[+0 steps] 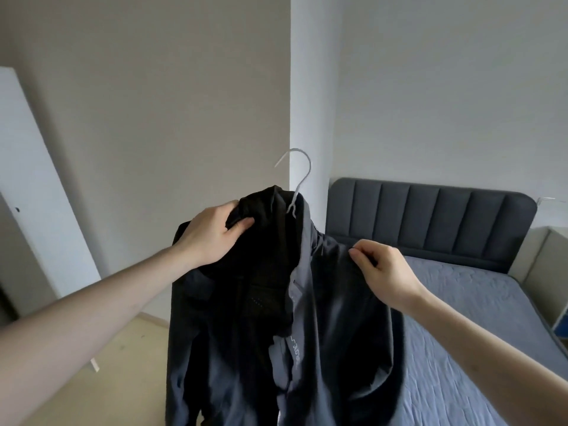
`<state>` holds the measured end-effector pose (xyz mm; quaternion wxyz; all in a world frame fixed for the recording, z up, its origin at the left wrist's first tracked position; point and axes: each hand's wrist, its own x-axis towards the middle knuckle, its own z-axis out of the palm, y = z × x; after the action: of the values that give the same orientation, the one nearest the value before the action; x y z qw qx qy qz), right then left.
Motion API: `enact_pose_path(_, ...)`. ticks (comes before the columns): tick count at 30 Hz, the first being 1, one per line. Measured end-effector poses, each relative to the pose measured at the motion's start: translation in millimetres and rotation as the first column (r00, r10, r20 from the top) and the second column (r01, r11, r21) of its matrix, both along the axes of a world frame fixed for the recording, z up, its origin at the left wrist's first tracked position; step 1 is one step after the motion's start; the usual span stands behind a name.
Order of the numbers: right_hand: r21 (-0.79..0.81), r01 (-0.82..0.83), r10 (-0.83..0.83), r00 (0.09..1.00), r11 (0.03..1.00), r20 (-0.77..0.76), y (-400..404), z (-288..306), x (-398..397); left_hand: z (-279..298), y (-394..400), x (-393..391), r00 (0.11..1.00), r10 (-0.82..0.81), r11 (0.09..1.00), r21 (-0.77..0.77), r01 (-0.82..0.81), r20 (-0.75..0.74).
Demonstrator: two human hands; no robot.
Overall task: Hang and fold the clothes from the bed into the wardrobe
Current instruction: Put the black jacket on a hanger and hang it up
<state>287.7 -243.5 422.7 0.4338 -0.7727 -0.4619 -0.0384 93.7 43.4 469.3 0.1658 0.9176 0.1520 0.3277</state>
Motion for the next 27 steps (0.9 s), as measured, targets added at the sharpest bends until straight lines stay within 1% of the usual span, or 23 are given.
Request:
enact_pose_path(4, 0.034, -0.005, 0.005, 1.000, 0.999, 0.018, 25.3, -7.5, -18.4, -3.2, -11.3, -1.8, 1.000, 0.004, 0.998, 0.059, -0.003, -0.024)
enact_pose_path(7, 0.071, 0.032, -0.031, 0.999, 0.997, -0.008, 35.8, -12.1, -22.2, 2.9, -8.9, -4.6, 0.994, 0.067, 0.996, 0.058, -0.062, -0.083)
enact_pose_path(9, 0.086, 0.056, -0.055, 0.998, 0.995, -0.015, 39.2, -15.0, -24.6, 4.8, -4.0, -11.7, 0.990, 0.106, 0.993, 0.064, -0.100, -0.095)
enact_pose_path(11, 0.102, 0.074, -0.072, 0.997, 0.992, -0.020, 41.9, -17.3, -27.8, 4.2, -1.0, -23.6, 0.988, 0.128, 0.992, 0.003, -0.128, -0.080)
enact_pose_path(13, 0.108, 0.090, -0.089, 0.996, 0.990, -0.016, 46.1, -18.8, -31.7, 3.3, -7.8, -38.9, 0.987, 0.147, 0.981, -0.117, -0.154, -0.072)
enact_pose_path(16, 0.117, 0.089, -0.088, 0.996, 0.989, -0.015, 57.2, -21.8, -39.6, -2.2, -39.2, -55.0, 0.992, 0.122, 0.953, -0.273, -0.127, -0.037)
enact_pose_path(18, 0.131, 0.082, -0.080, 0.997, 0.988, -0.024, 67.5, -24.1, -47.3, -12.6, -62.4, -59.9, 0.994, 0.104, 0.937, -0.332, -0.103, -0.015)
enact_pose_path(19, 0.138, 0.077, -0.074, 0.997, 0.987, -0.028, 73.8, -25.2, -51.5, -19.1, -69.5, -62.1, 0.992, 0.123, 0.935, -0.334, -0.122, -0.018)
enact_pose_path(21, 0.137, 0.056, -0.050, 0.998, 0.989, -0.044, 87.9, -27.8, -60.9, -35.2, -71.5, -67.1, 0.981, 0.185, 0.940, -0.282, -0.192, -0.054)
enact_pose_path(24, 0.125, 0.033, -0.023, 0.996, 0.992, -0.086, 107.1, -30.6, -75.2, -56.2, -55.0, -72.4, 0.955, 0.281, 0.947, -0.134, -0.293, -0.100)
enact_pose_path(25, 0.123, 0.027, -0.014, 0.995, 0.992, -0.102, 111.7, -31.4, -78.5, -60.9, -47.2, -73.4, 0.951, 0.296, 0.948, -0.097, -0.304, -0.088)
enact_pose_path(27, 0.121, -0.006, 0.023, 0.991, 0.993, -0.134, 123.8, -32.6, -85.8, -70.7, -20.5, -80.5, 0.947, 0.322, 0.946, -0.025, -0.322, -0.008)
